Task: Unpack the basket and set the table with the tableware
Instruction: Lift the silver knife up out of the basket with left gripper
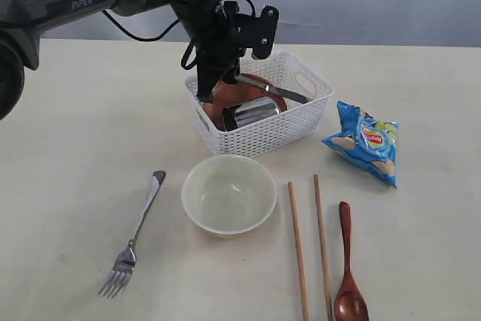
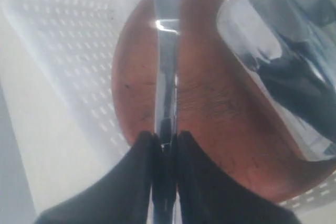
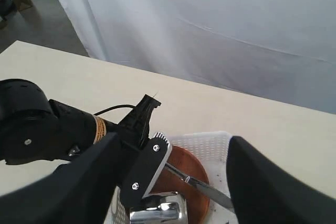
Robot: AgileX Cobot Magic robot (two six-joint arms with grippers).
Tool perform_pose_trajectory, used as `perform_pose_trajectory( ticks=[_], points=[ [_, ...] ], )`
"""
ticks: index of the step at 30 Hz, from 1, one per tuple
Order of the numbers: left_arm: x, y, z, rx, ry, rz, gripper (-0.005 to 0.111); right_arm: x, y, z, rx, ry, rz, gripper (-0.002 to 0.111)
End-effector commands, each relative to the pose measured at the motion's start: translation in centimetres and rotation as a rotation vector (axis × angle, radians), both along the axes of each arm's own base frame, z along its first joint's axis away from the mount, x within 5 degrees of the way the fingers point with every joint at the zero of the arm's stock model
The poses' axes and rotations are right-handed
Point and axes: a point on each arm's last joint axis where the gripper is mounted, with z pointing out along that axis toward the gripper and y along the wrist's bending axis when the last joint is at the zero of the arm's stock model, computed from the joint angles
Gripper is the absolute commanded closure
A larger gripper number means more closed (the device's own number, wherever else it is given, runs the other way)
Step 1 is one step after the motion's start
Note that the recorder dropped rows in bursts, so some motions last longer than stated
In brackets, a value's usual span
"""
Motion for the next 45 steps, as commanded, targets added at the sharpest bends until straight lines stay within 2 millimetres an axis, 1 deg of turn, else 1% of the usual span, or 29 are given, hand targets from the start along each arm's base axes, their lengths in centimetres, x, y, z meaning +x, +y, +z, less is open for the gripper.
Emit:
perform_pose_trajectory(
  ticks=[1,5,10,22,28,32,36,42,45],
  points=[
    [-0.5,-0.1,1.8,-0.024,-0.004,0.014,0.107,0.2,-0.1,-0.1,-0.002,0.0,-0.007,0.051],
    [-0.8,0.0,2.9,-0.033,-0.013,0.019,0.107,0.2,-0.1,-0.1,-0.002,0.0,-0.007,0.051],
    [-1.2,0.3,4.8,-0.052,-0.032,0.027,0.107,0.2,-0.1,-0.1,-0.002,0.0,-0.007,0.051],
    [-3.3,1.6,9.2,-0.082,0.004,0.1,0.107,0.2,-0.1,-0.1,-0.002,0.0,-0.007,0.051],
    [-4.6,2.6,11.3,-0.087,0.004,0.143,0.107,0.2,-0.1,-0.1,-0.002,0.0,-0.007,0.051],
    [-5.9,3.5,12.9,-0.109,0.006,0.182,0.107,0.2,-0.1,-0.1,-0.002,0.0,-0.007,0.051],
    [-7.6,4.6,13.7,-0.108,0.031,0.219,0.107,0.2,-0.1,-0.1,-0.002,0.0,-0.007,0.051],
    [-9.9,6.8,14.0,-0.083,0.033,0.338,0.107,0.2,-0.1,-0.1,-0.002,0.0,-0.007,0.051],
    [-11.6,8.2,14.1,0.002,0.07,0.401,0.107,0.2,-0.1,-0.1,-0.002,0.0,-0.007,0.051]
  ],
)
